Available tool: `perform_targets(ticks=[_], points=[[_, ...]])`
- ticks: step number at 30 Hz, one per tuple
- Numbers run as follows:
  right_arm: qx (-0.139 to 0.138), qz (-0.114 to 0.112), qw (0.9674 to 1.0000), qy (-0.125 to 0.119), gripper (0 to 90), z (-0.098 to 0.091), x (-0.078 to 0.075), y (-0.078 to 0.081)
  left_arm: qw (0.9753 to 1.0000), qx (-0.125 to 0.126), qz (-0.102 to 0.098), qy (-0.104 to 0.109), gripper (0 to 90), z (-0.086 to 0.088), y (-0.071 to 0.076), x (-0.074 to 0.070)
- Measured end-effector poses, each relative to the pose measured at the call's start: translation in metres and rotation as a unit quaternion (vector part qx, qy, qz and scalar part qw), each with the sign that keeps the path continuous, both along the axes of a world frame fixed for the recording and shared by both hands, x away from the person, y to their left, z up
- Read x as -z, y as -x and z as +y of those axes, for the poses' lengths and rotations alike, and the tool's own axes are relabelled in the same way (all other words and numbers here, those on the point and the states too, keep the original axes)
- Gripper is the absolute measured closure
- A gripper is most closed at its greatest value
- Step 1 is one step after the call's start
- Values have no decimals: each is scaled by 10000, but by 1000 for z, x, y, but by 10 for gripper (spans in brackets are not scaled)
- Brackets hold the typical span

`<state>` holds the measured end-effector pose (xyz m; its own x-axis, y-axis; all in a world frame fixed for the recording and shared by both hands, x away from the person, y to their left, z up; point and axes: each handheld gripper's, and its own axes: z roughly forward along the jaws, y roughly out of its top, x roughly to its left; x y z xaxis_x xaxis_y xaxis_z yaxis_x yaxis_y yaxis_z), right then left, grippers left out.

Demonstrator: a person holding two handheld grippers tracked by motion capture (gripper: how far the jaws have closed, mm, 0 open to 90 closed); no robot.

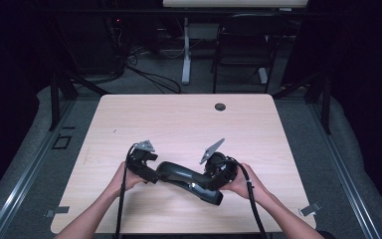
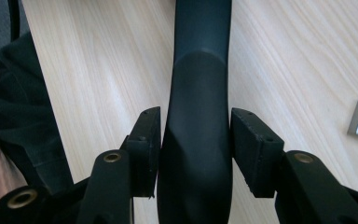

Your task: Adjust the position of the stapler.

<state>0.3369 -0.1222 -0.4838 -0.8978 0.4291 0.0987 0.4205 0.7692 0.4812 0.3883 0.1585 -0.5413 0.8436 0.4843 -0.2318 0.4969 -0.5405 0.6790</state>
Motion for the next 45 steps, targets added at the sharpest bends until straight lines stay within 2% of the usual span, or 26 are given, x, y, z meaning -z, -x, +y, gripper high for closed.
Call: perform_targets(ticks=[3, 4, 8, 11, 12, 17, 18, 20, 24, 26, 27, 30, 31, 32, 33, 34, 37, 38, 40, 41, 43, 44, 45], points=[[61, -15, 10000, 74, 541, -3, 0, 4, 10000, 79, -30, -48, 0, -4, -3, 3], [68, 5, 9999, 151, 543, -6, 2, 6, 9998, 198, 20, 0, 0, -4, -5, 5], [98, 31, 9999, 124, 550, -10, 5, 8, 9990, 405, 63, -152, 3, -10, -8, 9], [12, -24, 9999, 160, 551, -9, 5, 7, 9980, 577, 14, -260, 15, -14, -9, 12], [-3, -17, 9999, 118, 550, -10, 6, 7, 9973, 643, 0, -366, 18, -16, -10, 13], [-160, -35, 9997, 170, 545, -11, 5, 4, 9964, 725, -8, -438, 11, -20, -10, 16], [-187, 25, 9998, 87, 544, -11, 6, 3, 9960, 774, -48, -437, 13, -20, -11, 16], [-208, 1, 9997, 111, 543, -10, 6, 3, 9954, 833, -79, -458, 22, -20, -11, 17], [-215, -6, 9997, 116, 547, -11, 6, 3, 9942, 916, -175, -543, 50, -21, -10, 16], [-205, -54, 9995, 218, 554, -13, 5, 0, 9944, 889, -218, -537, 73, -20, -9, 17], [-133, -30, 9998, 130, 556, -14, 6, 0, 9944, 922, -207, -479, 87, -20, -9, 17], [-99, -45, 9999, 128, 558, -16, 6, -2, 9935, 923, -298, -603, 112, -19, -7, 16], [-95, -73, 9998, 146, 558, -16, 6, -2, 9933, 977, -278, -558, 126, -18, -7, 16], [-86, -77, 9998, 141, 558, -17, 6, -3, 9928, 949, -359, -636, 135, -18, -6, 16], [-85, -93, 9998, 164, 558, -17, 5, -3, 9925, 1001, -369, -593, 151, -18, -5, 16], [-74, -85, 9998, 153, 556, -18, 5, -4, 9919, 990, -414, -678, 163, -17, -4, 15], [90, -148, 9996, 222, 535, -21, 5, -7, 9932, 998, -326, -497, 211, -14, -4, 16], [191, -138, 9995, 217, 525, -25, 3, -9, 9929, 987, -348, -569, 218, -14, -2, 15], [194, -112, 9996, 191, 523, -26, 2, -9, 9929, 1023, -329, -510, 221, -15, -2, 16], [216, -122, 9995, 181, 521, -28, 0, -9, 9925, 1002, -365, -602, 224, -15, -2, 15], [240, -192, 9992, 257, 492, -32, -5, -8, 9921, 1019, -364, -631, 229, -15, -1, 14], [279, -171, 9992, 214, 483, -33, -6, -8, 9919, 1019, -373, -660, 232, -16, -1, 13], [286, -134, 9993, 194, 478, -35, -6, -9, 9920, 1048, -350, -615, 232, -16, -1, 14]])
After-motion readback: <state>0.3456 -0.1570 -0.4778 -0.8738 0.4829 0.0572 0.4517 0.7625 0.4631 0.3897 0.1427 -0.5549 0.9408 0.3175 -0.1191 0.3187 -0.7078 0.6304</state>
